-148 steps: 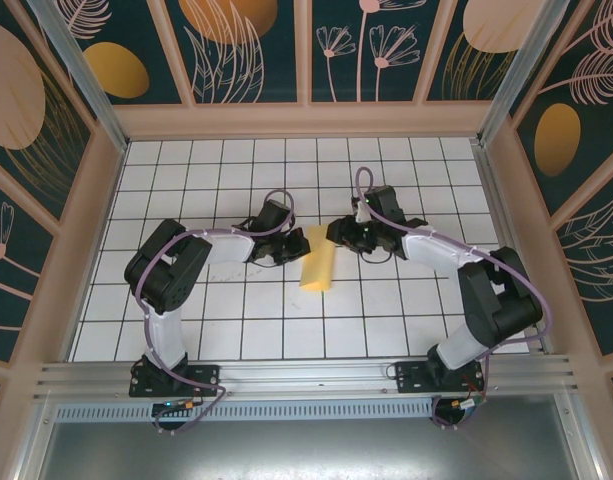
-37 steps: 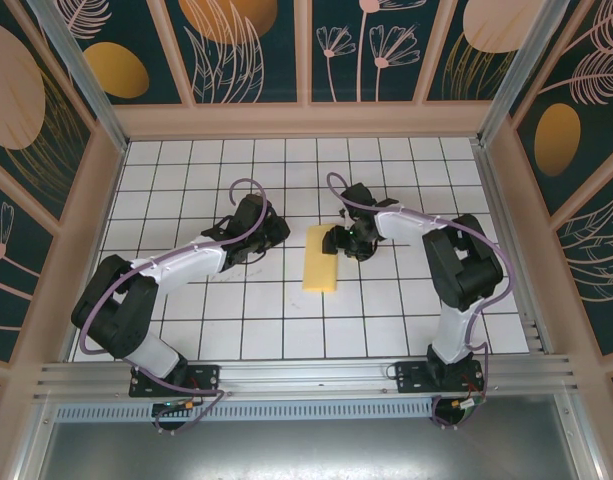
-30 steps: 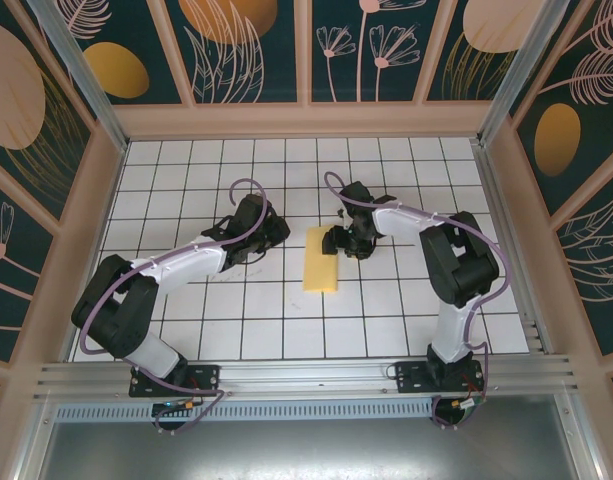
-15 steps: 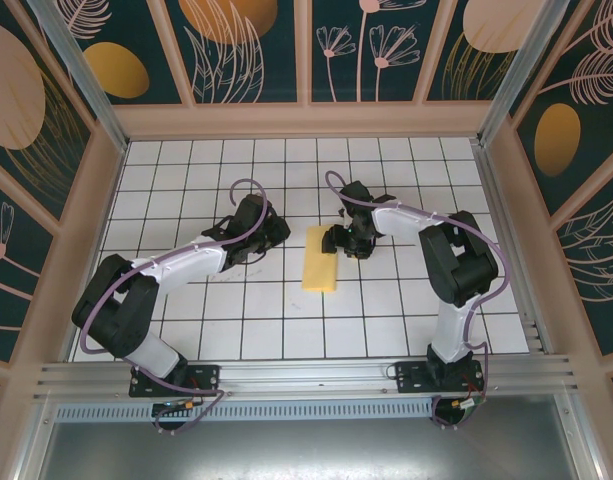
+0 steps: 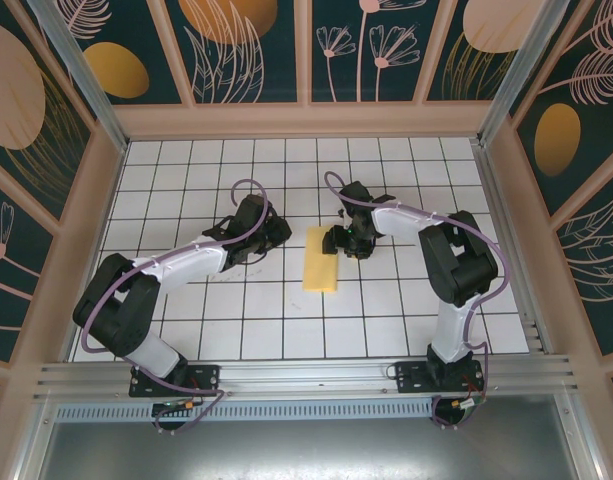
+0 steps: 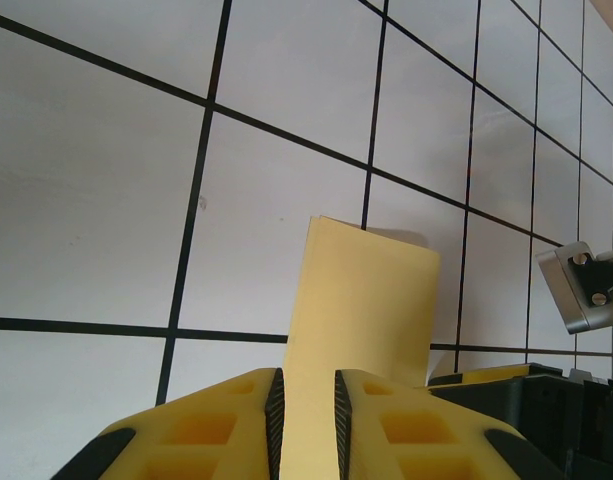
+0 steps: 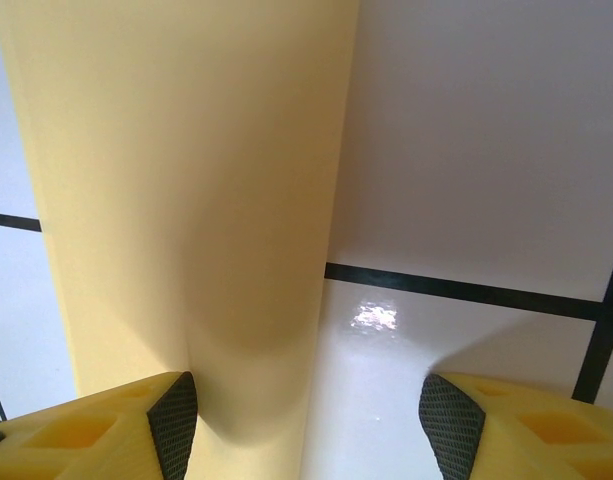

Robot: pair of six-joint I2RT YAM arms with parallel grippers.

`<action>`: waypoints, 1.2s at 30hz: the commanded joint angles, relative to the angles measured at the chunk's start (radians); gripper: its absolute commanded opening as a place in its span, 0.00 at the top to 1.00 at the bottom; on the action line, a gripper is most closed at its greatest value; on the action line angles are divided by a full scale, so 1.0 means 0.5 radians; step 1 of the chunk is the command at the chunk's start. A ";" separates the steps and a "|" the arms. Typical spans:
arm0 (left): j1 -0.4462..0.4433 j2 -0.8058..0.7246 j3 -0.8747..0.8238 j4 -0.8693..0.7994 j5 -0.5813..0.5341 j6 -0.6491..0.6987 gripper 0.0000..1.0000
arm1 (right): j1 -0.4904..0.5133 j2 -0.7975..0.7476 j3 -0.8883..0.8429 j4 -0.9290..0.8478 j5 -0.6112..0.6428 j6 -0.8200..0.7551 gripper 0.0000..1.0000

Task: Fold a paper plane with a square sheet of paper (pick it up from the middle)
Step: Hold the square sheet of paper at the center of the table.

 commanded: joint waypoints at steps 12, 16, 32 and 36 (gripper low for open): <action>-0.002 0.054 0.028 0.036 0.055 0.026 0.75 | 0.016 0.181 -0.049 -0.060 0.146 -0.052 0.33; -0.002 0.057 0.028 0.033 0.061 0.024 0.75 | 0.021 0.181 -0.049 -0.065 0.131 -0.077 0.32; -0.009 0.227 0.080 0.274 0.417 0.006 0.84 | 0.015 0.190 -0.065 -0.057 0.152 -0.037 0.32; -0.014 0.385 0.136 0.323 0.563 -0.026 0.96 | 0.015 0.188 -0.073 -0.049 0.147 -0.035 0.32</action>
